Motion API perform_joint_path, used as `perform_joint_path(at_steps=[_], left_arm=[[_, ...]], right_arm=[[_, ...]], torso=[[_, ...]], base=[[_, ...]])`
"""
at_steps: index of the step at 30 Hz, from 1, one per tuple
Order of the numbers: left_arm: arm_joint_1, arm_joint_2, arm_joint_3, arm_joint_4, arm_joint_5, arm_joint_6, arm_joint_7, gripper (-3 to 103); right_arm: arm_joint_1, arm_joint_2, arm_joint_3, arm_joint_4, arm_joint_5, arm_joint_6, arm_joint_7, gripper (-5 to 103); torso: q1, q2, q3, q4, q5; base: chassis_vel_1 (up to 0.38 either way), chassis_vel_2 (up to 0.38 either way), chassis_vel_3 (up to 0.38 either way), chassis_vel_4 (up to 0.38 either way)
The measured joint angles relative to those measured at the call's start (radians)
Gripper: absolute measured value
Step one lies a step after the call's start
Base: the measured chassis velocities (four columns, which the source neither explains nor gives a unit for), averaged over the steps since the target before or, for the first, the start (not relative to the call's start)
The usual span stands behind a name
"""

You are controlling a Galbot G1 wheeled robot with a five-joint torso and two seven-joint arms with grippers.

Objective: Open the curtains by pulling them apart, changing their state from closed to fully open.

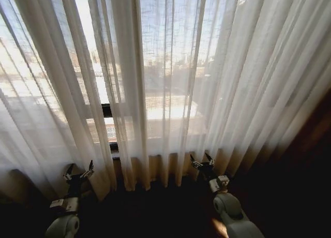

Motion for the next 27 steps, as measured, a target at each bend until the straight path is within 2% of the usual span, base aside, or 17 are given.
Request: perform_joint_path(at_steps=[4, 11, 19, 27], left_arm=[[0.000, 0.000, 0.000, 0.000, 0.000, 0.000, 0.000, 100], [0.000, 0.000, 0.000, 0.000, 0.000, 0.000, 0.000, 100], [0.000, 0.000, 0.000, 0.000, 0.000, 0.000, 0.000, 100], [0.000, 0.000, 0.000, 0.000, 0.000, 0.000, 0.000, 100]], right_arm=[[0.016, 0.002, -0.008, -0.018, 0.010, 0.032, 0.000, 100], [0.049, 0.004, -0.017, -0.054, -0.008, 0.042, 0.002, 100], [0.146, 0.017, -0.069, -0.147, -0.057, 0.042, 0.041, 100], [0.276, 0.047, -0.134, -0.292, -0.060, 0.058, 0.063, 100]], torso=[[0.000, 0.000, 0.000, 0.0002, -0.0004], [0.001, -0.001, 0.001, -0.0004, 0.0001], [-0.002, 0.001, -0.001, 0.0005, -0.0002], [0.000, 0.000, 0.000, -0.0001, -0.0001]], base=[[-0.293, 0.360, 0.303, -0.350], [-0.242, 0.229, 0.219, -0.223], [-0.018, 0.002, 0.001, -0.008], [0.027, -0.026, -0.034, 0.019]])
